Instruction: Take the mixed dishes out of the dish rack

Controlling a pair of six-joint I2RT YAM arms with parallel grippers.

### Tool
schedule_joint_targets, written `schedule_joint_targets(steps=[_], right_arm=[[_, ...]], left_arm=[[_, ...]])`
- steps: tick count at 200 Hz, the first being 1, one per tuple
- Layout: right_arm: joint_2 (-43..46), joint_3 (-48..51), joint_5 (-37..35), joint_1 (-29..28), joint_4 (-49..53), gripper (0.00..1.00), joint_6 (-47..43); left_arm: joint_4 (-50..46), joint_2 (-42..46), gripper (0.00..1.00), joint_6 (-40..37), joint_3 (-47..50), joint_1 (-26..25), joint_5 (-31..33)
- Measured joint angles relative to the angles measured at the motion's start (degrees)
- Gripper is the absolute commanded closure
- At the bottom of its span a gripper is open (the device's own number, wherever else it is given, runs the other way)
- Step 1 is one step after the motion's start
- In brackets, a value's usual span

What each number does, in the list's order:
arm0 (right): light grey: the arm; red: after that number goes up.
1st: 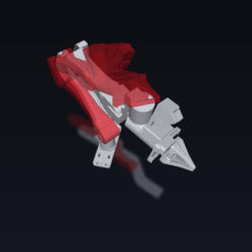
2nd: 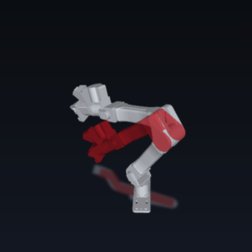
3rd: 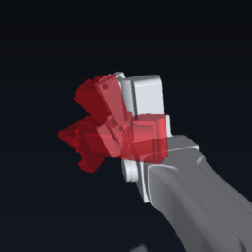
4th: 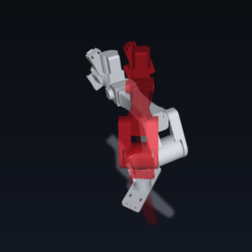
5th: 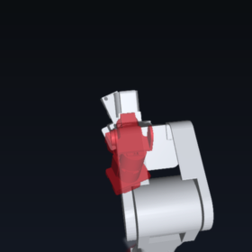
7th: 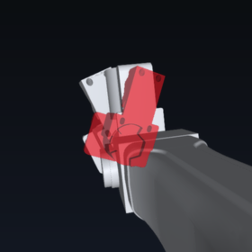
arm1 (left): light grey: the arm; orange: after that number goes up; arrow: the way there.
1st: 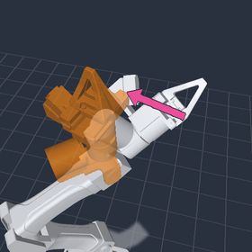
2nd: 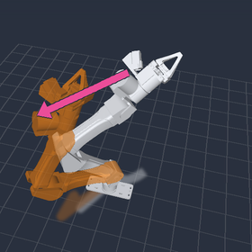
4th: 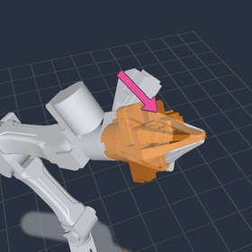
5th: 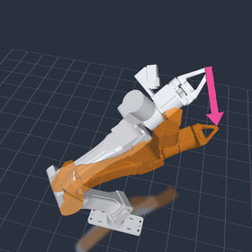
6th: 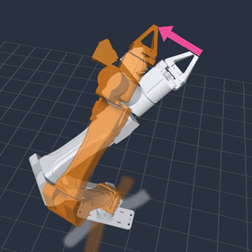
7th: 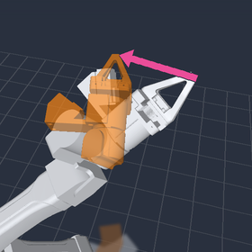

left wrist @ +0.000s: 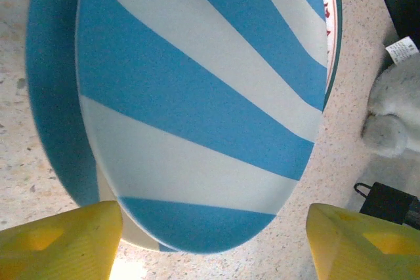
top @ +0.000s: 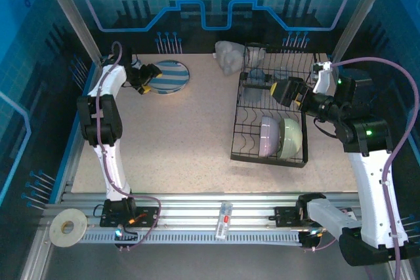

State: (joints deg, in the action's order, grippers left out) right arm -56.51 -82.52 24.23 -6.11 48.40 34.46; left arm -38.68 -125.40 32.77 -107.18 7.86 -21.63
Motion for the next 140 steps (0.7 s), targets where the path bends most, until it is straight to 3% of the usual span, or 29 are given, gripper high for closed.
schedule_joint_targets(steps=[92, 140], right_arm=[[-0.1, 0.1, 0.0, -0.3, 0.0, 0.00, 0.0], [-0.1, 0.1, 0.0, -0.4, 0.0, 0.00, 0.0]], left_arm=[[-3.7, -0.3, 0.05, -1.2, -1.8, -0.1, 2.6], [-3.9, -1.2, 0.01, -0.6, -3.2, -0.1, 2.6]])
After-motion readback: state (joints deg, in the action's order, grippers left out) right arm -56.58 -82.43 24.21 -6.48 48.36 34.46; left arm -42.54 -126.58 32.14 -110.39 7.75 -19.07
